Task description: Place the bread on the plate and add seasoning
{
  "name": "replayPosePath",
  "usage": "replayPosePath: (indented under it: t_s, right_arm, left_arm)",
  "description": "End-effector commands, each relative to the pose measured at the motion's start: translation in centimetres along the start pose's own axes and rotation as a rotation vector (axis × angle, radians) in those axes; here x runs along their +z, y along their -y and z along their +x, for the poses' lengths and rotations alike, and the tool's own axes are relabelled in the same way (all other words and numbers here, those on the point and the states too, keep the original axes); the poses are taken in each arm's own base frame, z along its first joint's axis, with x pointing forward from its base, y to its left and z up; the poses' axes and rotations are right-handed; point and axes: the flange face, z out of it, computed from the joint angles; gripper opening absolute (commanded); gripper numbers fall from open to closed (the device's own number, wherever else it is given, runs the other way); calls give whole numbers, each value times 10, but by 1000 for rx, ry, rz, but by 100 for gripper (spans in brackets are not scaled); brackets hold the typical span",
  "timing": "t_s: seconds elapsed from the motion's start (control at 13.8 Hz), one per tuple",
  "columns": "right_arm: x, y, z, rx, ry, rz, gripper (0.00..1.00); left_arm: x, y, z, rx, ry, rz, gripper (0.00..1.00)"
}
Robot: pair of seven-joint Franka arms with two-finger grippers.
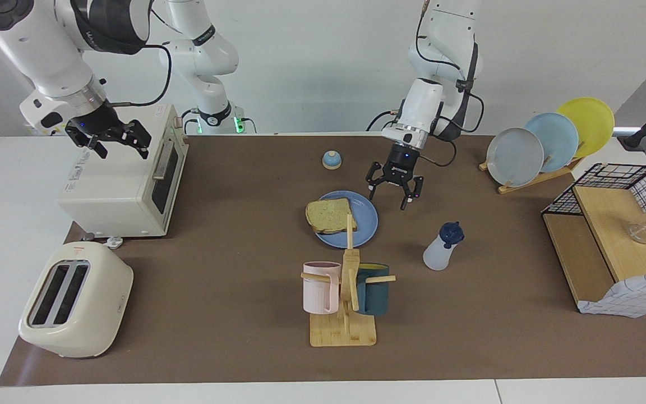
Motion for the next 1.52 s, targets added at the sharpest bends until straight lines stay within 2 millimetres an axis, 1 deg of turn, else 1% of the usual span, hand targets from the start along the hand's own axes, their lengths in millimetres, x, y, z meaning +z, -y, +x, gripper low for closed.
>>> replayPosePath:
  t_s: [0.0, 0.14, 0.29, 0.43, 0.58, 0.65, 0.8, 0.94, 1.01, 1.09, 1.16, 1.3, 1.45]
  right_arm:
    - [1, 1, -3, 18, -12, 6, 100]
    - [1, 1, -3, 17, -10, 6, 100]
    - [1, 1, -3, 17, -10, 6, 100]
    - [1, 1, -3, 18, -9, 6, 100]
    - [2, 1, -3, 18, -9, 6, 100]
    - [1, 1, -3, 17, -10, 6, 100]
    - [1, 1, -3, 18, -12, 6, 100]
    - [1, 1, -3, 17, -10, 6, 100]
    - [1, 1, -3, 17, -10, 6, 100]
    - [1, 1, -3, 17, -10, 6, 100]
    - [1, 1, -3, 17, -10, 6, 100]
    - [1, 1, -3, 17, -10, 6, 100]
    - [1, 1, -3, 17, -10, 6, 100]
  left_arm:
    - [-4, -12, 36, -28, 39, -1, 100]
    - [-9, -20, 74, -52, 88, 10, 100]
    - [-19, -25, 118, -61, 149, 28, 100]
    - [-32, -22, 164, -86, 215, 61, 100]
    - [-42, -20, 189, -97, 264, 81, 100]
    - [-46, -15, 199, -108, 283, 95, 100]
    - [-57, -13, 219, -105, 320, 108, 100]
    - [-70, 21, 240, -121, 382, 158, 100]
    - [-76, 30, 246, -94, 415, 166, 100]
    - [-83, 46, 253, -76, 448, 177, 100]
    - [-92, 69, 259, -57, 481, 193, 100]
    - [-107, 111, 262, -23, 534, 209, 100]
    - [-118, 142, 260, -9, 580, 218, 100]
